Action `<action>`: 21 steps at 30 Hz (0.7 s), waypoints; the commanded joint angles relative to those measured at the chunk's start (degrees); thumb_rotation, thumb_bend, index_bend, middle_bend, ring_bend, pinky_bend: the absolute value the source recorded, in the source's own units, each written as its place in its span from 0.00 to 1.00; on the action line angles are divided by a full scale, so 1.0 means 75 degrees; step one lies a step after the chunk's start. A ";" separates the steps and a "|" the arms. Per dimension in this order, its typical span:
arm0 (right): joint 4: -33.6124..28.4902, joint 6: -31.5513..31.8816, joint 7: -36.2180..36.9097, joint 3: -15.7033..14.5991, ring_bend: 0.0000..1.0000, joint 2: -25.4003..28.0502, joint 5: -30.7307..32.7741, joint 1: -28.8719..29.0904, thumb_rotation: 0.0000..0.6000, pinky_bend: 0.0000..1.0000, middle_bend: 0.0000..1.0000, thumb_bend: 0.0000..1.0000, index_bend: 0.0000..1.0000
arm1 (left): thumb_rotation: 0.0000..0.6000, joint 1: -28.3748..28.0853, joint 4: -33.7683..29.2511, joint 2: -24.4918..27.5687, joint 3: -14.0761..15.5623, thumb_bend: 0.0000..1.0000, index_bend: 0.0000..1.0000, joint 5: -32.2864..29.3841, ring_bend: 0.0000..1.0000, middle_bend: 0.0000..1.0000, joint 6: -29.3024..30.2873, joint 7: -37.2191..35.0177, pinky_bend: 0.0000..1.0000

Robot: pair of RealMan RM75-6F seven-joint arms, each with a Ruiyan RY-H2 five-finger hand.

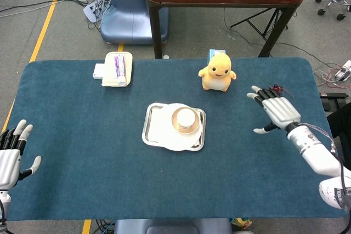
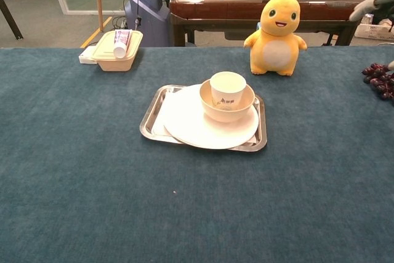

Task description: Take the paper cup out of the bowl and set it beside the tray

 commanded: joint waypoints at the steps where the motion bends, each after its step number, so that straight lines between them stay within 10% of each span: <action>1: -0.0008 -0.0326 -0.0502 0.0033 0.00 -0.0194 0.0500 0.0533 1.00 0.00 0.00 0.10 0.02 | 1.00 0.0000 0.0015 0.0020 -0.0005 0.32 0.00 -0.0009 0.00 0.00 -0.0014 -0.0040 0.00; 21: 0.0459 -0.0786 -0.1767 -0.0590 0.00 -0.1229 0.2526 0.2617 1.00 0.00 0.00 0.10 0.02 | 1.00 0.0035 0.0057 0.0136 -0.0059 0.32 0.00 -0.0107 0.00 0.00 -0.0012 -0.0326 0.00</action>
